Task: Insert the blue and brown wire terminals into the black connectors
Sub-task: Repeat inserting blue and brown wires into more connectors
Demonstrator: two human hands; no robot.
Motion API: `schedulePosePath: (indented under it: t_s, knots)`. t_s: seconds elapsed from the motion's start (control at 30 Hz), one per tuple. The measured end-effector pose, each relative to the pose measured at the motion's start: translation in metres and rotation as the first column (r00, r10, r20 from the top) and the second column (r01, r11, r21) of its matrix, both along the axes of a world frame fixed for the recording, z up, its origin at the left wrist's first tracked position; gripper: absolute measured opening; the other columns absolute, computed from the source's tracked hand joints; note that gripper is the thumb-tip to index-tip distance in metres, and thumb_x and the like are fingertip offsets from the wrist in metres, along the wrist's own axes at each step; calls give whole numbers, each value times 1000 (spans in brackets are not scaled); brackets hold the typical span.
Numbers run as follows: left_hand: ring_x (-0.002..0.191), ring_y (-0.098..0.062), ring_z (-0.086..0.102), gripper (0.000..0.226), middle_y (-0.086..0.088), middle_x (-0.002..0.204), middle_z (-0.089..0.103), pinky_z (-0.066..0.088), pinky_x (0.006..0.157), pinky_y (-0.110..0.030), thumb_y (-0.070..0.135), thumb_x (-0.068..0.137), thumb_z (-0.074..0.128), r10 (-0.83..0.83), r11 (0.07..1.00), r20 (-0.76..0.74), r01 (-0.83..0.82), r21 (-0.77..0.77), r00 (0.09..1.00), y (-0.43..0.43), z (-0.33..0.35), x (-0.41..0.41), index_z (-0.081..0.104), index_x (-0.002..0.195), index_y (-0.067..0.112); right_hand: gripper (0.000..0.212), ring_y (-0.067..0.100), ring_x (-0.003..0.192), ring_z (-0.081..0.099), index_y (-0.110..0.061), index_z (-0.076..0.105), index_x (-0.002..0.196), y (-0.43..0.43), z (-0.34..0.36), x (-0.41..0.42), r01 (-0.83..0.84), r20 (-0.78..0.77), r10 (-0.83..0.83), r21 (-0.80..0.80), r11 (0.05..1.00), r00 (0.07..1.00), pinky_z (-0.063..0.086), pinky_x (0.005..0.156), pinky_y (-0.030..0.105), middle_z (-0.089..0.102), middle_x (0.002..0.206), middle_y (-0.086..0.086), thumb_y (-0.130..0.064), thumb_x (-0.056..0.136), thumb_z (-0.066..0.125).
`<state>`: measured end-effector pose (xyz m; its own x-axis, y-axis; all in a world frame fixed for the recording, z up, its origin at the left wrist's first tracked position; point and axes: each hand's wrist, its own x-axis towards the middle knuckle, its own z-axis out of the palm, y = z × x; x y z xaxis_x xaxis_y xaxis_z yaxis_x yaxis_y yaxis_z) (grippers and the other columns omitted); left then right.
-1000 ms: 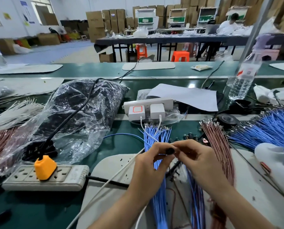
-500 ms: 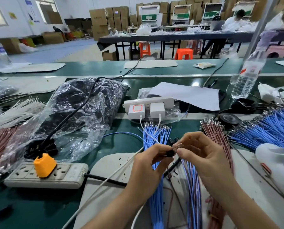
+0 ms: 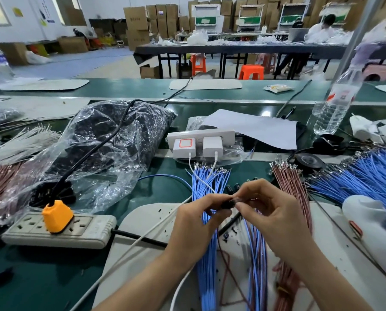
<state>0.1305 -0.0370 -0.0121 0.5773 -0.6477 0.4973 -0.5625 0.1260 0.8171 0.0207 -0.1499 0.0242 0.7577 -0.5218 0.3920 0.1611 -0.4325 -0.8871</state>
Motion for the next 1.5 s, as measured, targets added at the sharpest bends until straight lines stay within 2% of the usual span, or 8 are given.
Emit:
schedulePosePath:
  t_s: [0.2,0.43,0.63,0.73,0.9,1.17,1.33,1.5]
  knots:
    - [75,-3,67,30,12,86,73,51,75,-17,5,81,72,-34,999,-59,36,29,998,2,3,0,69,99,30,22,13,71,69,-22,70,77,-3,3,1,-19,-10,20,80,997,1000,54,70,18,72,78,3,0,77,73]
    - [71,6,65,17,15,76,73,43,68,-6,34,80,65,-75,997,-57,76,15,996,3,7,-2,68,97,35,12,10,61,65,-10,69,77,-8,3,-1,-22,-48,28,120,993,998,52,63,16,70,70,5,2,77,72]
    - [80,-2,69,18,17,84,73,50,76,-15,32,80,69,-93,995,-31,95,40,995,4,5,0,68,93,44,11,16,59,65,-2,69,75,-14,3,-3,-62,-58,93,407,911,994,53,58,18,69,66,12,-9,67,71]
    - [79,-3,70,15,17,83,73,51,76,-16,36,78,68,-92,995,-62,94,23,994,4,5,0,68,91,45,19,16,61,66,1,68,78,-12,3,-1,-80,-67,110,350,933,992,53,61,18,70,68,13,-12,64,71]
    - [78,0,69,26,20,82,73,49,74,-11,13,78,74,-119,992,-72,122,42,990,5,6,-1,71,90,36,20,15,56,66,3,66,75,-14,1,-1,-89,-56,124,417,904,991,52,56,17,69,63,12,-12,63,72]
    - [65,-2,67,8,9,69,72,47,68,-10,25,78,69,-142,988,-134,148,35,981,5,5,-2,71,86,28,16,18,69,69,-3,66,74,-16,2,-3,-100,-104,138,312,945,985,53,66,18,71,74,13,-14,65,73]
    - [54,4,60,6,8,62,70,42,61,-6,27,79,66,-132,990,-196,140,30,972,3,6,-1,70,80,22,12,19,71,69,-8,66,75,-16,-1,-1,-105,-140,138,219,970,981,55,67,23,71,76,12,2,76,72]
    - [76,-9,71,13,5,78,74,50,75,-16,24,81,69,-177,979,-249,196,52,952,5,4,2,71,94,26,8,15,67,68,-9,68,75,-18,0,-2,-55,-104,80,219,974,991,53,64,18,71,72,10,-6,71,75]
